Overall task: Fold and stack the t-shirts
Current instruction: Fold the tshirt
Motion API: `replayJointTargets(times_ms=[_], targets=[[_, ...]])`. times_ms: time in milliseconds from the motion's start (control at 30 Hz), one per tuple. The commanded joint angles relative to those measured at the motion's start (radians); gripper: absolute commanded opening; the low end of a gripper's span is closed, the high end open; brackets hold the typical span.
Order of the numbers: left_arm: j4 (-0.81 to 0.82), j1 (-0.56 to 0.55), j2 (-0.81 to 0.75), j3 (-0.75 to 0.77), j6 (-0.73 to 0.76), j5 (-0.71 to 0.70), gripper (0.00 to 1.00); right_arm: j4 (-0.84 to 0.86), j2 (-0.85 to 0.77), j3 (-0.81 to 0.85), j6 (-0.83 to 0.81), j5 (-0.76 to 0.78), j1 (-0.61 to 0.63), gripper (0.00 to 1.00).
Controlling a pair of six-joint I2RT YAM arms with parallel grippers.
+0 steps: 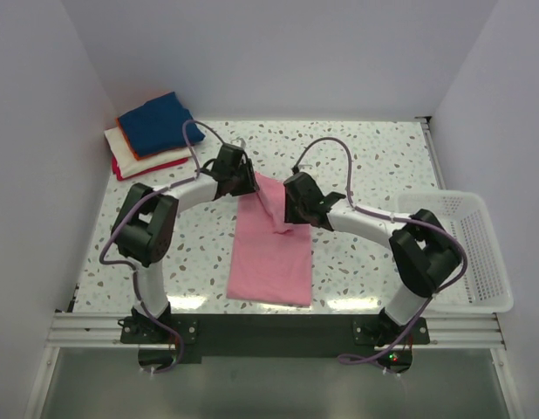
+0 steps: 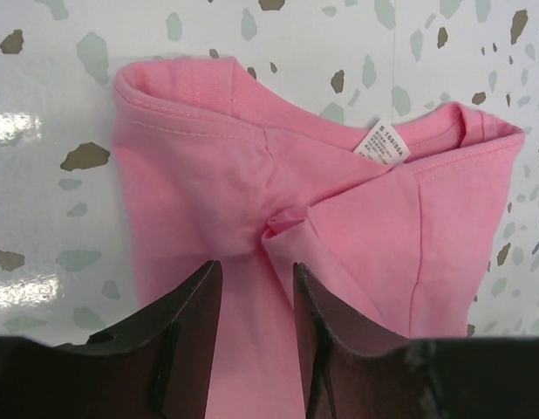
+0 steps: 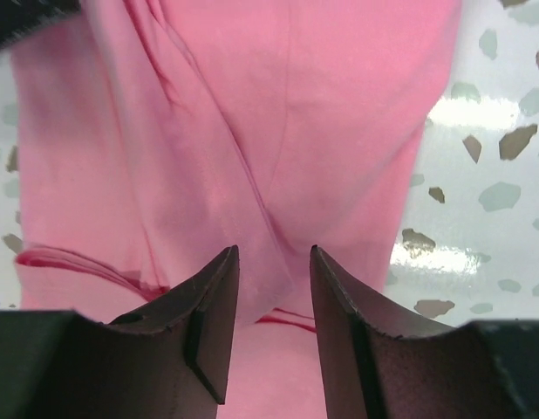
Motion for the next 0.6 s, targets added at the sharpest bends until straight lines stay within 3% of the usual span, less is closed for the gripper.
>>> replayJointTargets(times_ms=[0,200,567], targets=[[0.072,-0.003,-0.067,-0.002,0.008,0.066,0.43,0.007,-0.005,0.102,-0.019,0.051,-0.009,0.42],[0.060,-0.004,-0.102,-0.028,0.000,0.025,0.44,-0.031,0.139,0.268,-0.017,-0.023,-0.010,0.31],[0.045,0.002,-0.200,-0.118,-0.037,-0.006,0.40,0.039,0.251,0.277,0.024,-0.174,0.045,0.30]])
